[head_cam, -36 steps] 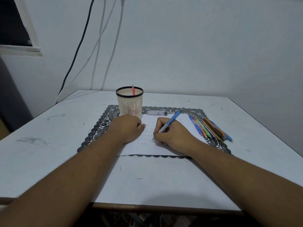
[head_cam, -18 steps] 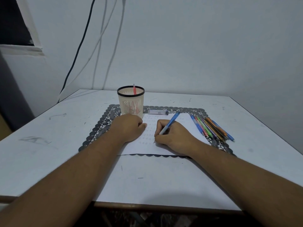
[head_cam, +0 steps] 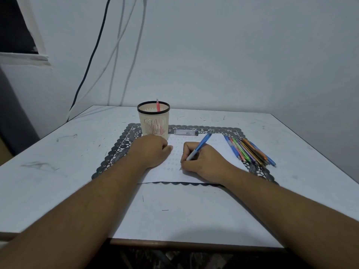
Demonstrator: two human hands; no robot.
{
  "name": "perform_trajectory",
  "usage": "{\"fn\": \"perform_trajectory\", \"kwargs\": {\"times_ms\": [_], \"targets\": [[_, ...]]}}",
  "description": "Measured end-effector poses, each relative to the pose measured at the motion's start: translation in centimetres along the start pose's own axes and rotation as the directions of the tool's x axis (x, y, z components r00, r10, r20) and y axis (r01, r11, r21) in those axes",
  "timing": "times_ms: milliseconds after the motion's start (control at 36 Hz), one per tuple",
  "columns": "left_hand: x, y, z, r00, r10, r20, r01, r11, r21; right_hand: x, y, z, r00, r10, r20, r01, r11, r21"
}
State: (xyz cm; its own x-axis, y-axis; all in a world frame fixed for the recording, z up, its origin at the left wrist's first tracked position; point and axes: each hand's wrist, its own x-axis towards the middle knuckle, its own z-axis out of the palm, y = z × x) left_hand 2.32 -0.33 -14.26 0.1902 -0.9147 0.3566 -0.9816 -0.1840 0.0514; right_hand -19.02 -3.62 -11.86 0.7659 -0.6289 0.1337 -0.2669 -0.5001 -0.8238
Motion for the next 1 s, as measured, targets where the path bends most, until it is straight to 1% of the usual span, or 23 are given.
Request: {"fn": "perform_trajectory", "kwargs": {"times_ms": [139,361,528,1000], "targets": [[0.04,0.05,-0.01,1.0,-0.021,0.023,0.021,1.0,0.002,-0.16,0.07,-0.26,1.0,0.001,0.0,-0.001,1.0,0.014],[0.06,0.0,0.12,1.0,-0.014,0.003,0.014,1.0,0.006,-0.12,-0.04,-0.14,1.0,-0.015,0.022,0.015,1.0,0.002],[0.05,0.03,0.08,1.0,-0.013,-0.001,0.013,1.0,0.003,-0.23,0.41,-0.66,1.0,-0.004,-0.029,0.006,0.999,0.052],[0.01,0.0,0.03,1.0,-0.006,0.001,0.006,1.0,-0.002,-0.15,0.48,-0.53,1.0,-0.01,-0.005,0.01,1.0,-0.021]]}}
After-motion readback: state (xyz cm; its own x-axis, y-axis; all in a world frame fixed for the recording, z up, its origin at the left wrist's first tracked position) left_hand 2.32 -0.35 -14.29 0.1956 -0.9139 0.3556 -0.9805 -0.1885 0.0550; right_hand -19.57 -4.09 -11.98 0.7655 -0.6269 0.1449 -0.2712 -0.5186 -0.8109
